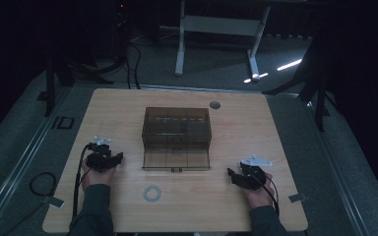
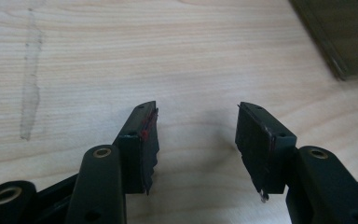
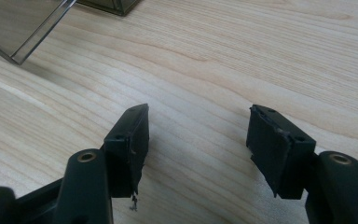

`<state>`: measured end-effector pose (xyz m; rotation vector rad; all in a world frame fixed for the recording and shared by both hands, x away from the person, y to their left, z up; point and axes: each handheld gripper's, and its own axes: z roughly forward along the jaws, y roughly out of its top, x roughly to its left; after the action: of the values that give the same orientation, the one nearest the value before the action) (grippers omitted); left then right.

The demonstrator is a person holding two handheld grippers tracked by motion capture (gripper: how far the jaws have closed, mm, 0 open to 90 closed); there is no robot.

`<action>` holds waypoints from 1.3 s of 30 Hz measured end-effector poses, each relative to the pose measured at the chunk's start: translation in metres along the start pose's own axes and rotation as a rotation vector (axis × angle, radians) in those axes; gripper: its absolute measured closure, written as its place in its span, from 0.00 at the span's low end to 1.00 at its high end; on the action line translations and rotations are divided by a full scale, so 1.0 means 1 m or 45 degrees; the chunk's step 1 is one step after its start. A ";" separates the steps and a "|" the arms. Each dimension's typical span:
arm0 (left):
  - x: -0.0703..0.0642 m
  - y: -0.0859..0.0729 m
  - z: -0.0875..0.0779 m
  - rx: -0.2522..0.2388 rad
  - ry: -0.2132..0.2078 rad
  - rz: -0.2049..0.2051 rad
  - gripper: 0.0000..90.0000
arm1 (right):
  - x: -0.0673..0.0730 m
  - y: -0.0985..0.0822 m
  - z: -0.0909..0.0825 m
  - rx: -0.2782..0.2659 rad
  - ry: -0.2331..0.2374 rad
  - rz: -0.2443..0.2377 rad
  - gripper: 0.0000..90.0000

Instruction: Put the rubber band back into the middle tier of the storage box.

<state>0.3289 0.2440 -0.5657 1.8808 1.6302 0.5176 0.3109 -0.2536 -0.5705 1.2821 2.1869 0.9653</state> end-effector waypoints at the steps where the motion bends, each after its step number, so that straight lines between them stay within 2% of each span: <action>1: -0.001 0.000 -0.001 0.009 -0.004 0.010 0.55 | 0.000 0.000 0.000 0.000 0.000 0.000 0.43; 9: -0.004 0.001 -0.014 -0.009 -0.037 0.054 0.60 | 0.000 0.000 0.000 0.000 0.000 0.001 0.43; 18: -0.005 0.003 -0.025 -0.017 -0.086 0.064 0.63 | 0.000 0.000 0.000 -0.001 0.000 -0.001 0.43; 28: -0.014 0.009 -0.035 0.029 -0.129 0.148 0.64 | 0.000 0.000 0.000 0.001 -0.001 0.000 0.43; 39: -0.024 0.014 -0.045 0.067 -0.175 0.212 0.66 | 0.000 0.000 0.000 -0.003 0.000 0.000 0.43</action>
<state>0.3067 0.2271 -0.5204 2.0552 1.4199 0.4064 0.3114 -0.2533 -0.5707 1.2809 2.1854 0.9672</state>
